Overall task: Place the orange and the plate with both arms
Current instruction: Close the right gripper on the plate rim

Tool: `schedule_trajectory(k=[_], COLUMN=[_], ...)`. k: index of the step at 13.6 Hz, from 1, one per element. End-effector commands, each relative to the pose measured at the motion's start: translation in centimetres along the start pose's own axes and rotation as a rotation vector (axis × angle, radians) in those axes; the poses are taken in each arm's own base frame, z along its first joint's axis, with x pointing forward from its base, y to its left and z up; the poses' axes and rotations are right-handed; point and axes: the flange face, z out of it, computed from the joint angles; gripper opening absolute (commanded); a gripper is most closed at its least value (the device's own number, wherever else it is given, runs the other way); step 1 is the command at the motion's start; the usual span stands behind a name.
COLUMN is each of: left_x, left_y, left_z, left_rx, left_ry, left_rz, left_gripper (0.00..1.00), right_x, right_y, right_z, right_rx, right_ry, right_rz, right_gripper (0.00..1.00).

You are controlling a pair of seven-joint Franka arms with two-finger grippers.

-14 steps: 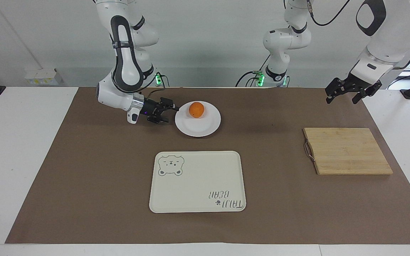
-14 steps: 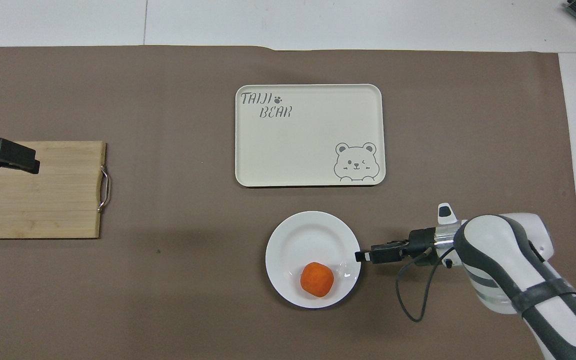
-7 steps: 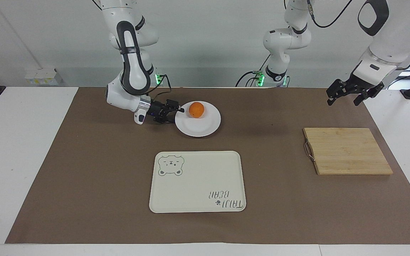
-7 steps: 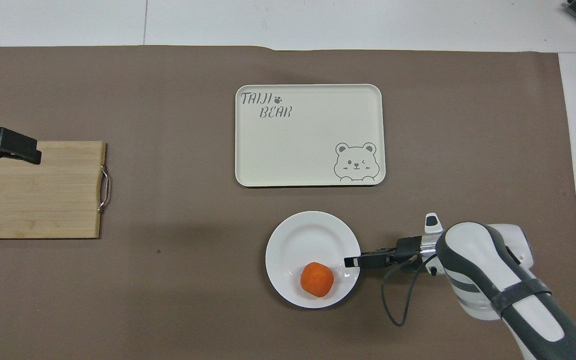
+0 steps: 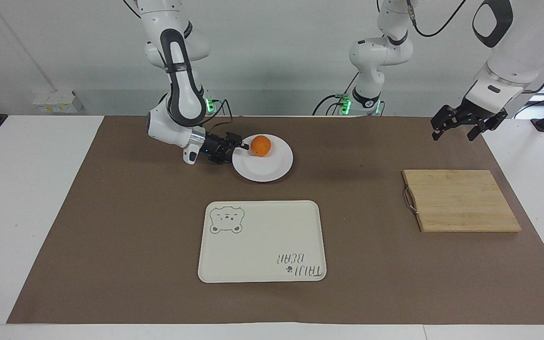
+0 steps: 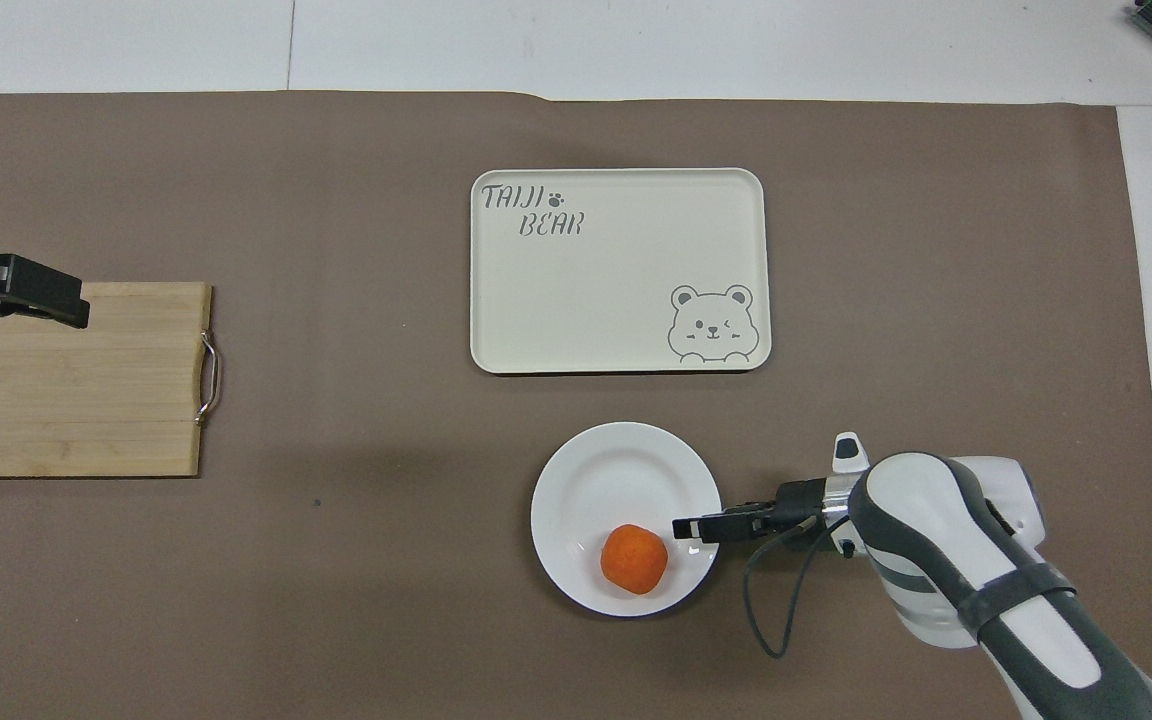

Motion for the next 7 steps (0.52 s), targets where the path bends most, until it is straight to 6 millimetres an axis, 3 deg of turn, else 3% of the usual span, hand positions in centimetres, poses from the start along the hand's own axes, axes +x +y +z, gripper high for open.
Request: schedule_trajectory(k=[1,3,4,7], left_x=[0.16,0.14,0.12,0.15], left_y=[-0.27,-0.88,-0.88,-0.62], left_z=[-0.13,-0.13,-0.12,-0.13], left_rx=[0.002,0.002,0.002,0.002], left_ry=[0.006,0.006,0.005,0.006], left_rz=[-0.014,-0.025,-0.025,-0.021], left_gripper=[1.0,1.0,1.0,1.0], right_x=[-0.2,-0.13,-0.13,-0.13], right_y=[0.38,0.52,0.52,0.61], right_z=[0.04,-0.02,-0.02,0.1], right_rx=[0.002,-0.011,-0.011,-0.009], right_ry=[0.031,0.038,0.038,0.035], right_rz=[-0.011,-0.008,-0.008,-0.012], right_gripper=[0.5,0.07,0.0,0.0])
